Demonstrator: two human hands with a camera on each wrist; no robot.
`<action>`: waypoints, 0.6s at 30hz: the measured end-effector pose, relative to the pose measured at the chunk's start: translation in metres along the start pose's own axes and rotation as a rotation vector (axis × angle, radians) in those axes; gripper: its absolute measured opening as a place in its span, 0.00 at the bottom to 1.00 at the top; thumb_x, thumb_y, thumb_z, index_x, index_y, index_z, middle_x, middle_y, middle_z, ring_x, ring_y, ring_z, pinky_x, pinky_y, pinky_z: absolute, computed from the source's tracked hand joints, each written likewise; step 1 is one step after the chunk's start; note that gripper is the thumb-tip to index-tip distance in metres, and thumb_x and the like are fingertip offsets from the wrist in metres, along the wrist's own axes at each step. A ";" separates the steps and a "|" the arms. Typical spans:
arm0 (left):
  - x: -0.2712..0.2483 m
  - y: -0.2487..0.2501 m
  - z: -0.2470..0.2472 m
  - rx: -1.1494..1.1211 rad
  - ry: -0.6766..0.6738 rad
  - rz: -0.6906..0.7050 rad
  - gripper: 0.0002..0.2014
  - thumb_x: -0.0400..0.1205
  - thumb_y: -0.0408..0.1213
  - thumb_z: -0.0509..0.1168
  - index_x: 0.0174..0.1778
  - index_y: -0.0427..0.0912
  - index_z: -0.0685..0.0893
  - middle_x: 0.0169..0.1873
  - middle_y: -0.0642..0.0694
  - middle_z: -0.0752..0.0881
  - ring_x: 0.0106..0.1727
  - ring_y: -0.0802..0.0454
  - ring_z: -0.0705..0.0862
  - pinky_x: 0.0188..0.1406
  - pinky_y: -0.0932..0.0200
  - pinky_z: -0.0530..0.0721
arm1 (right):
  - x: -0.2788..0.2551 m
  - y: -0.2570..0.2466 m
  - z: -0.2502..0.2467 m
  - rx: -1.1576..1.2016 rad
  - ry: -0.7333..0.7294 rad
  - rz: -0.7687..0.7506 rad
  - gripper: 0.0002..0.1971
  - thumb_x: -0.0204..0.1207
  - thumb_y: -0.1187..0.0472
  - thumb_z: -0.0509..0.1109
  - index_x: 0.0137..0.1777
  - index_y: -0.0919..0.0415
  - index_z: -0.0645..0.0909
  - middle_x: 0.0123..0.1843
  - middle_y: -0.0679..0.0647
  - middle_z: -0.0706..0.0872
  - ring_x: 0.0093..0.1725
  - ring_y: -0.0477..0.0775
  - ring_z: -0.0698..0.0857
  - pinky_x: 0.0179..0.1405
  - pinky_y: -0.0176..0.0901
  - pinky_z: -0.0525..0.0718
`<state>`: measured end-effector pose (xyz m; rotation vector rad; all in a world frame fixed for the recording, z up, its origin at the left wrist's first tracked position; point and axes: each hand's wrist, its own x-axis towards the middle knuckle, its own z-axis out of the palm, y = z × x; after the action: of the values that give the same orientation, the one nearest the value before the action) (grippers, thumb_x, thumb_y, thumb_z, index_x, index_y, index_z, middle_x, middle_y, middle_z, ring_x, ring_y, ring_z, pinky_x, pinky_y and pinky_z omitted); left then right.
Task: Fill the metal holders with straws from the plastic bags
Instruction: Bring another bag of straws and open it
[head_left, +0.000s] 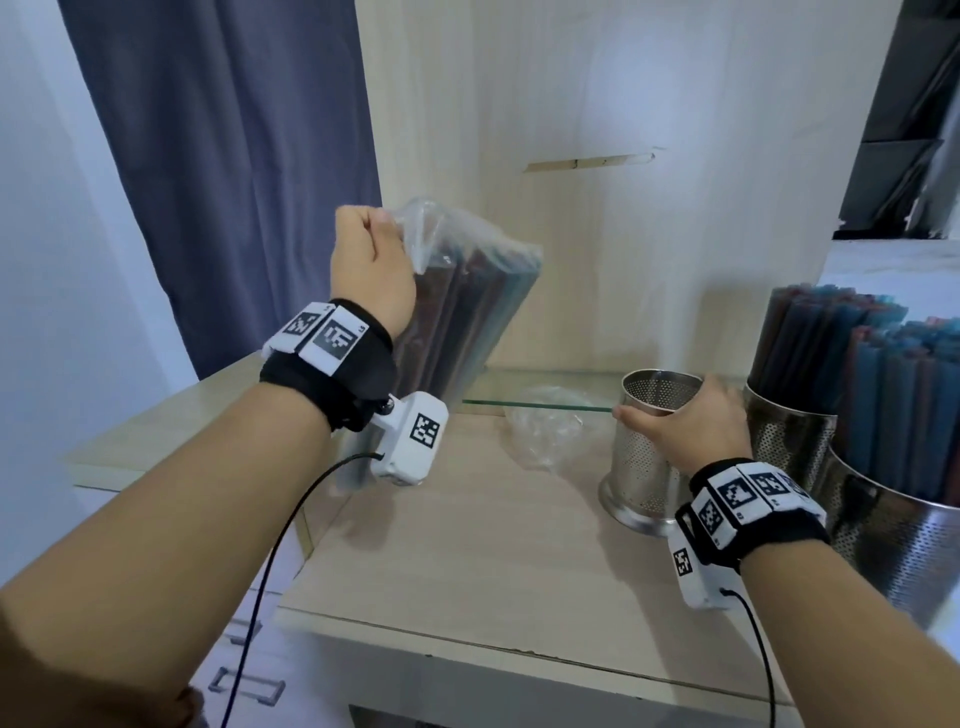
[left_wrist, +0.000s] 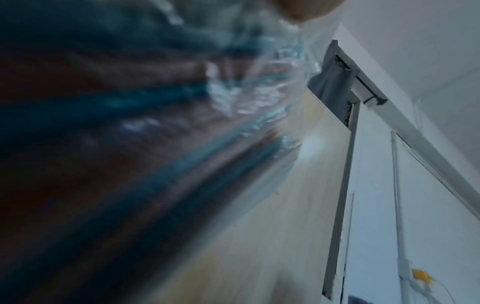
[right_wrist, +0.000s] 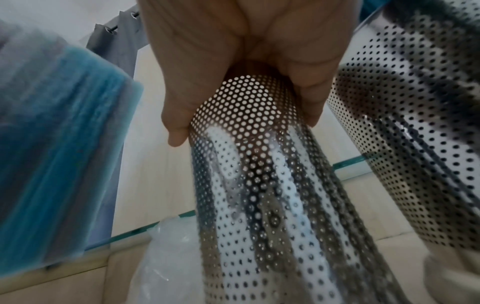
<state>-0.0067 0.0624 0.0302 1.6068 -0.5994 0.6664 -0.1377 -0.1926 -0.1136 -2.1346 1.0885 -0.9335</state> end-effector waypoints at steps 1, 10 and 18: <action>-0.004 0.001 0.004 -0.037 -0.002 -0.002 0.07 0.90 0.38 0.48 0.50 0.40 0.68 0.34 0.57 0.70 0.30 0.65 0.69 0.31 0.76 0.71 | 0.000 0.000 -0.001 -0.003 -0.010 -0.001 0.55 0.51 0.33 0.86 0.73 0.66 0.72 0.68 0.63 0.78 0.68 0.63 0.78 0.67 0.56 0.80; -0.074 -0.030 0.043 -0.163 -0.048 -0.221 0.10 0.88 0.45 0.50 0.51 0.41 0.66 0.39 0.51 0.73 0.39 0.55 0.74 0.46 0.54 0.73 | -0.043 -0.032 -0.011 -0.048 0.125 -0.303 0.38 0.75 0.55 0.74 0.82 0.62 0.62 0.81 0.67 0.63 0.82 0.65 0.58 0.82 0.56 0.57; -0.094 -0.018 0.041 -0.710 -0.691 -0.616 0.38 0.84 0.67 0.42 0.48 0.47 0.94 0.52 0.40 0.91 0.58 0.44 0.87 0.67 0.48 0.80 | -0.069 -0.074 0.012 0.508 -0.402 -0.372 0.46 0.72 0.24 0.62 0.85 0.46 0.56 0.80 0.47 0.74 0.79 0.48 0.73 0.78 0.61 0.72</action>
<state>-0.0563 0.0248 -0.0536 1.1991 -0.6774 -0.5468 -0.1243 -0.0943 -0.0897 -1.9902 0.2247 -0.7812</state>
